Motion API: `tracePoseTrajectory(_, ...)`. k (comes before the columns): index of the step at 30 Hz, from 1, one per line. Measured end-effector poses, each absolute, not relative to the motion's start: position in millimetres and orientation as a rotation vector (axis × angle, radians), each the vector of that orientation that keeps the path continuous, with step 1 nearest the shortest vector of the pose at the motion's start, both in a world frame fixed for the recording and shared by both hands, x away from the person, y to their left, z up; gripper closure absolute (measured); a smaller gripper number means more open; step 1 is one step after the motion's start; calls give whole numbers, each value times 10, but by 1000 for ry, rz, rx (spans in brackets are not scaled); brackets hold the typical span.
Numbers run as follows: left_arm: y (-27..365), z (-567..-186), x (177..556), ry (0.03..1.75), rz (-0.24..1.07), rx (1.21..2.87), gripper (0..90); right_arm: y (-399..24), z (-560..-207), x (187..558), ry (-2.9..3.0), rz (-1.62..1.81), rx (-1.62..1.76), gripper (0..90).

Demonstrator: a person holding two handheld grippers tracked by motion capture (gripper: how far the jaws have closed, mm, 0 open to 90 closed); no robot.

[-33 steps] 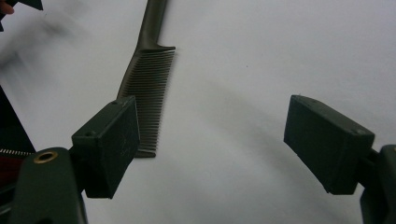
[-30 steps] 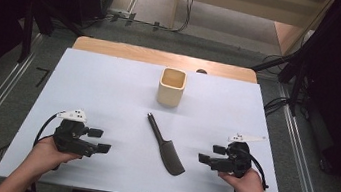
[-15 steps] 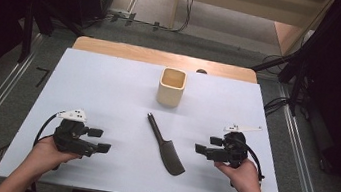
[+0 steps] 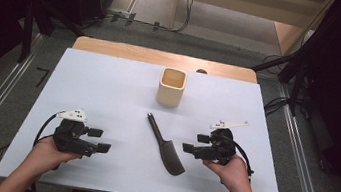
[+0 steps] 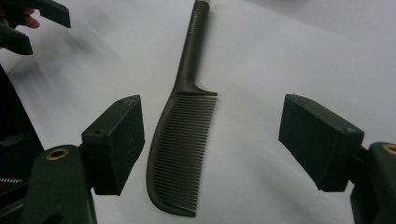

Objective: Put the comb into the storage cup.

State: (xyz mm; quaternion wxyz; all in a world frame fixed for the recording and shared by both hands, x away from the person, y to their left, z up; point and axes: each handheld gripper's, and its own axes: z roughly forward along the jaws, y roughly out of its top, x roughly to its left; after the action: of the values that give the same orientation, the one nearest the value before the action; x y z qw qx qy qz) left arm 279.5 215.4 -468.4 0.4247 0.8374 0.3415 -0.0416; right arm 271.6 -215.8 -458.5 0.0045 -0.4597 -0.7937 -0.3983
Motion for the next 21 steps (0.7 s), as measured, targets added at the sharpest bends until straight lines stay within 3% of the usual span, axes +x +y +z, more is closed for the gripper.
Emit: tracePoseTrajectory(21,2163,-4682,2803,857,-101,2094,281,-1788,-4544,2702,-2534,-1240,-1295,222)
